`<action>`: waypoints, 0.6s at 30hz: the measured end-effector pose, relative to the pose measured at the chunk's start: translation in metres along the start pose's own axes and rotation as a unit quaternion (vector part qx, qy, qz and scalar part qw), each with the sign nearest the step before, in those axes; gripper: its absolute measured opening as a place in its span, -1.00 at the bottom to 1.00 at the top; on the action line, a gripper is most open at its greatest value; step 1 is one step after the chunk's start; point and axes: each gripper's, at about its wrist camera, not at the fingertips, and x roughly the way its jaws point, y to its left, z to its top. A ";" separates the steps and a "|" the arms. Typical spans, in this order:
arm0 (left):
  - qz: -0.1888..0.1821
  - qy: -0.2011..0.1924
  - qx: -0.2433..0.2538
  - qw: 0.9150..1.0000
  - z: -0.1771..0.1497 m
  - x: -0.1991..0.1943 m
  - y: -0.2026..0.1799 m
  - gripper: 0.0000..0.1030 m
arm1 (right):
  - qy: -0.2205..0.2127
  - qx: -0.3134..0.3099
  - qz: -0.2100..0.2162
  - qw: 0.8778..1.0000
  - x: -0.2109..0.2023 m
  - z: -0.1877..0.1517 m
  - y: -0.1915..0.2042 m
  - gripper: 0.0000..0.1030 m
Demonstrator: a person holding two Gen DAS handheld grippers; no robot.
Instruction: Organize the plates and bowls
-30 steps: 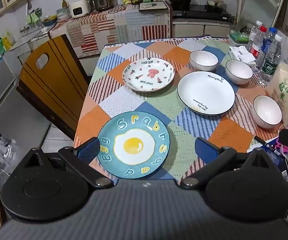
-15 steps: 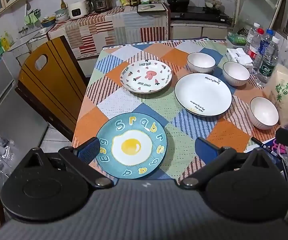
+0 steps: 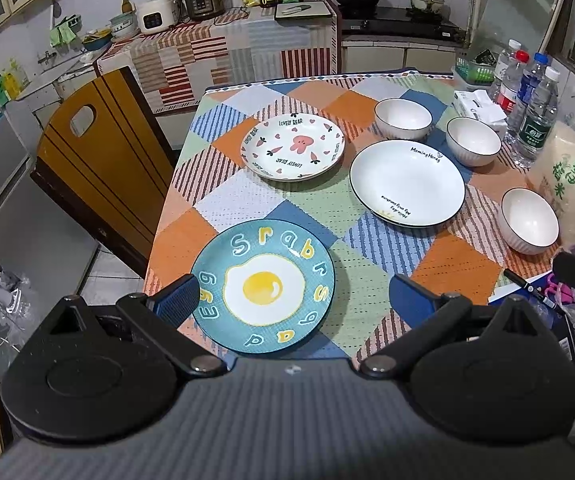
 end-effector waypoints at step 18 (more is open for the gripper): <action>-0.001 0.002 0.001 1.000 -0.001 -0.004 0.000 0.99 | 0.004 0.003 -0.011 1.000 0.001 -0.003 0.000 1.00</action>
